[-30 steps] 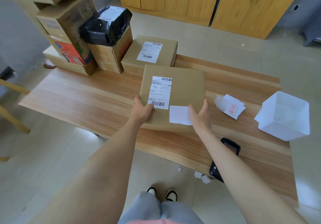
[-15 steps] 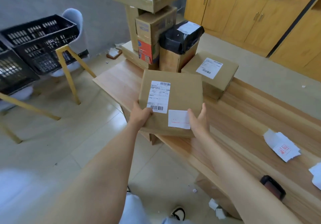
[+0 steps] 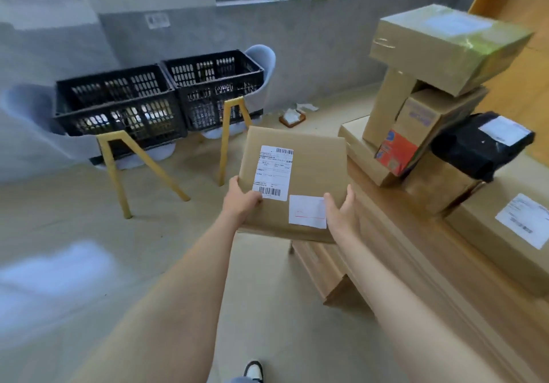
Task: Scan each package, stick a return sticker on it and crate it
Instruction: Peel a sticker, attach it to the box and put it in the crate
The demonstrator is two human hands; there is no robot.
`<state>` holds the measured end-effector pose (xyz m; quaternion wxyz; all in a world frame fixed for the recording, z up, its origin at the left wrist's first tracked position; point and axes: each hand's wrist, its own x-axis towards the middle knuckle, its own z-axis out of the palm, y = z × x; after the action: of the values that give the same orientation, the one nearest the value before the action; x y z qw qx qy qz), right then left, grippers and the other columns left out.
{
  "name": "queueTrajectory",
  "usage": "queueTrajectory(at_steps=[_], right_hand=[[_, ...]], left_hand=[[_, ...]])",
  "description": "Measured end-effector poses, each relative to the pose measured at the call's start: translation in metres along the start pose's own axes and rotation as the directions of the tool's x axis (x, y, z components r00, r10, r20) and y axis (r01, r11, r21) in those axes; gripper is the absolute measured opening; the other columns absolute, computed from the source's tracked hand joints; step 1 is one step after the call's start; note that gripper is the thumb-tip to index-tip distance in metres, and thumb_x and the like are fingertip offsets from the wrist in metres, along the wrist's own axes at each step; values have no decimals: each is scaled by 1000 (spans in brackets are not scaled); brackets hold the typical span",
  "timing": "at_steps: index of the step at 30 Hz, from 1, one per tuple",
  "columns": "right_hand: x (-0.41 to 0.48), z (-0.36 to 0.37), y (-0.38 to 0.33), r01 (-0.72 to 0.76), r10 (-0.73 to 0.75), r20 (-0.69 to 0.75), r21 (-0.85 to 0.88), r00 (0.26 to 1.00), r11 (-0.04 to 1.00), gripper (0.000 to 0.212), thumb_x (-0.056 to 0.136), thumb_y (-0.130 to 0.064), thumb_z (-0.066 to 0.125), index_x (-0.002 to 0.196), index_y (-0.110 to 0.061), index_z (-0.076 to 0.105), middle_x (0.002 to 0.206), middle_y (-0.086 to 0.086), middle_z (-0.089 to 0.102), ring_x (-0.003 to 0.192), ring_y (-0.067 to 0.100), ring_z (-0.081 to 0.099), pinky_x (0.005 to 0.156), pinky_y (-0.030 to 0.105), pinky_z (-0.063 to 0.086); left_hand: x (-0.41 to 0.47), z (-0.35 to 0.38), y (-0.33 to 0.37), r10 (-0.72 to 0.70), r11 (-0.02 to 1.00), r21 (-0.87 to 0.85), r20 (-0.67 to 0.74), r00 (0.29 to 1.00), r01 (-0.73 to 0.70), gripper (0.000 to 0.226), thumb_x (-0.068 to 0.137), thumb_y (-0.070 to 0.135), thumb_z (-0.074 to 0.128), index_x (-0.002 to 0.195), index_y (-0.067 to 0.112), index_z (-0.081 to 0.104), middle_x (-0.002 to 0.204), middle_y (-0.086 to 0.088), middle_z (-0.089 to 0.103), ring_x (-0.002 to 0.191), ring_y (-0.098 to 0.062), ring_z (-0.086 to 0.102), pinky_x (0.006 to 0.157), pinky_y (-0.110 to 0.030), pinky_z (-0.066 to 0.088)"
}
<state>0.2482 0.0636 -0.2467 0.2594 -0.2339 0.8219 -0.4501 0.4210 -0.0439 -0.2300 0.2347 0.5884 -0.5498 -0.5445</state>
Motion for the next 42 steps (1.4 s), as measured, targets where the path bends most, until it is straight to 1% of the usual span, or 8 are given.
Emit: queueTrajectory(at_steps=[7,14,20,25,29,35,38,42], right_hand=[[38,110,-73,99,-95,138,-24,986,995,70,95,-40,47,152,-21,14,153,2,31,138,24,34,109,40,30],[80,187,-120,179,-153,277,-71,949,981,67,96,-40,46,152,-19,16,152,5,30,137,25,33,108,40,30],[136,262,-161,237,-194,402,-59,895,970,68,95,-43,46,152,-19,17,153,5,31,138,25,33,112,44,31],[192,317,-213,258,-196,501,-57,843,965,68,96,-43,45,152,-20,16,152,5,31,135,26,36,106,38,33],[236,357,-261,319,-243,535,-53,809,946,66,97,-42,45,152,-20,16,152,5,32,136,26,36,107,40,33],[274,412,-298,325,-218,601,-74,769,943,66,96,-44,43,152,-23,15,152,4,33,135,26,36,107,43,33],[289,441,-314,320,-214,606,-71,766,945,65,97,-43,43,152,-22,15,151,4,34,135,26,36,107,43,33],[306,480,-336,322,-210,603,-83,770,943,65,96,-42,44,152,-22,16,151,4,35,135,26,37,108,43,33]], left_hand=[[68,-99,7,-33,999,-39,-135,990,28,76,86,17,58,149,19,15,140,-6,42,121,-26,44,87,-29,35],[126,-152,3,-118,989,-114,-226,967,94,78,86,17,59,150,19,15,141,-5,42,121,-26,45,86,-31,36],[190,-187,13,-161,979,-170,-321,933,111,74,87,16,58,148,19,17,137,-4,44,104,-20,44,84,-33,37],[251,-214,43,-205,971,-200,-401,893,133,73,87,16,59,148,18,18,136,-5,45,103,-20,44,85,-33,37],[297,-232,68,-220,963,-240,-452,865,120,72,88,15,58,148,18,18,137,-3,45,103,-19,44,86,-32,37],[351,-261,82,-288,946,-281,-494,820,163,77,88,16,58,151,19,14,142,-4,41,120,-24,44,93,-35,36],[382,-278,84,-293,944,-289,-502,813,162,75,88,14,59,149,18,16,142,-4,41,117,-22,44,93,-35,37],[426,-305,85,-318,939,-284,-500,805,194,80,86,17,60,151,19,13,145,-4,38,126,-27,41,101,-38,36]])
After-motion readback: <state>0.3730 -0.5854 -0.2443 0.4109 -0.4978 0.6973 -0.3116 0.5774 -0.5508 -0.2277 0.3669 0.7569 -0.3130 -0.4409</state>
